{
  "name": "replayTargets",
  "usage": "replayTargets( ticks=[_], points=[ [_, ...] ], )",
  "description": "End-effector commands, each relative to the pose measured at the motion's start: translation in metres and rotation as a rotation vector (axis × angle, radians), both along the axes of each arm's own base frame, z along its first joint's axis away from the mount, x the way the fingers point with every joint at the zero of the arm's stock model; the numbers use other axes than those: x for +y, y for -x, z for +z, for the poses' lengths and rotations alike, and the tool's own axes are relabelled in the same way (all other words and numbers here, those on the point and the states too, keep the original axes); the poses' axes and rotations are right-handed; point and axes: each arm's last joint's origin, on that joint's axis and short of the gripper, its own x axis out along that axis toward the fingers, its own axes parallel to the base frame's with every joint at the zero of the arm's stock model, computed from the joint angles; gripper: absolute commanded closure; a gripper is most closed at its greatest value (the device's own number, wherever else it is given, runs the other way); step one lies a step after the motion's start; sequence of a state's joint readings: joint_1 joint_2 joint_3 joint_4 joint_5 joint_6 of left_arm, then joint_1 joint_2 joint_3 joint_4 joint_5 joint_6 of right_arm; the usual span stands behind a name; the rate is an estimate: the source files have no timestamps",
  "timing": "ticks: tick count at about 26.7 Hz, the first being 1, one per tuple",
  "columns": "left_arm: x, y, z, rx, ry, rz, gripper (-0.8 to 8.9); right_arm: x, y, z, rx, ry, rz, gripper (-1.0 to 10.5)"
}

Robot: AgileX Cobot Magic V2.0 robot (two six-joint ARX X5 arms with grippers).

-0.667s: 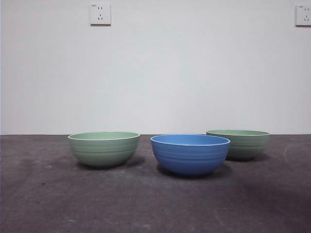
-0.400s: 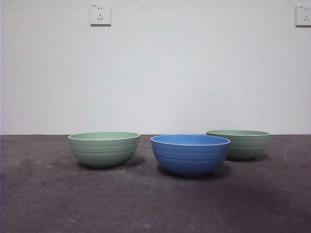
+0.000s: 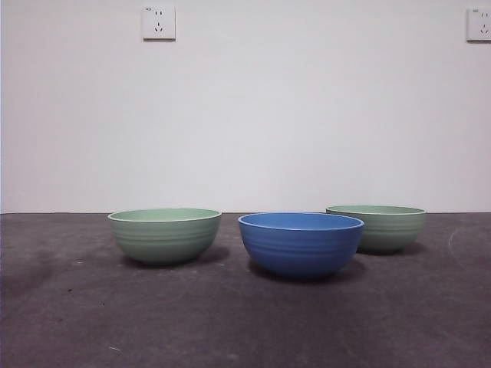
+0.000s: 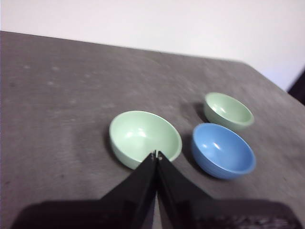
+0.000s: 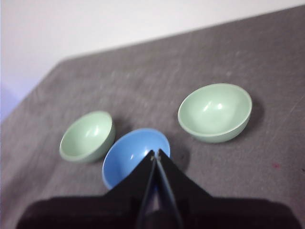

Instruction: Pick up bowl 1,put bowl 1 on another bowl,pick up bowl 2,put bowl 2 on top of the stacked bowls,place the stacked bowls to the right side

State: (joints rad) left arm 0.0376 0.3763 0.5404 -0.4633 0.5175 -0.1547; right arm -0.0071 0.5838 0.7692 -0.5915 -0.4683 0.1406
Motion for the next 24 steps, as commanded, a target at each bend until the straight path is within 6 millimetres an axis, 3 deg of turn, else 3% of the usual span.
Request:
replayTargets(
  ticks=[1,7,15,19,20,22,23,24],
  points=[
    [-0.001,-0.006,0.015,-0.005,-0.062,-0.088,8.21,0.001,-0.005,0.017,0.024,0.088,0.056,9.6],
    [-0.003,-0.019,0.039,0.096,-0.092,-0.229,8.21,0.005,-0.019,0.034,0.204,0.166,0.144,9.6],
    [-0.005,-0.030,0.050,0.233,-0.125,-0.309,8.21,0.009,-0.029,0.027,0.356,0.213,0.214,9.6],
    [-0.006,-0.033,0.049,0.253,-0.122,-0.310,7.90,0.009,-0.029,0.027,0.354,0.213,0.213,8.7],
    [-0.006,-0.035,0.049,0.265,-0.119,-0.302,6.67,0.009,-0.030,0.027,0.353,0.210,0.210,7.3],
    [-0.005,-0.036,0.048,0.290,-0.108,-0.270,3.09,0.009,-0.030,0.027,0.358,0.198,0.199,5.0],
    [-0.005,-0.036,0.048,0.294,-0.101,-0.270,2.38,0.009,-0.031,0.027,0.358,0.194,0.196,3.9],
    [-0.005,-0.036,0.048,0.294,-0.096,-0.273,2.40,0.009,-0.031,0.028,0.363,0.183,0.188,3.4]
  ],
)
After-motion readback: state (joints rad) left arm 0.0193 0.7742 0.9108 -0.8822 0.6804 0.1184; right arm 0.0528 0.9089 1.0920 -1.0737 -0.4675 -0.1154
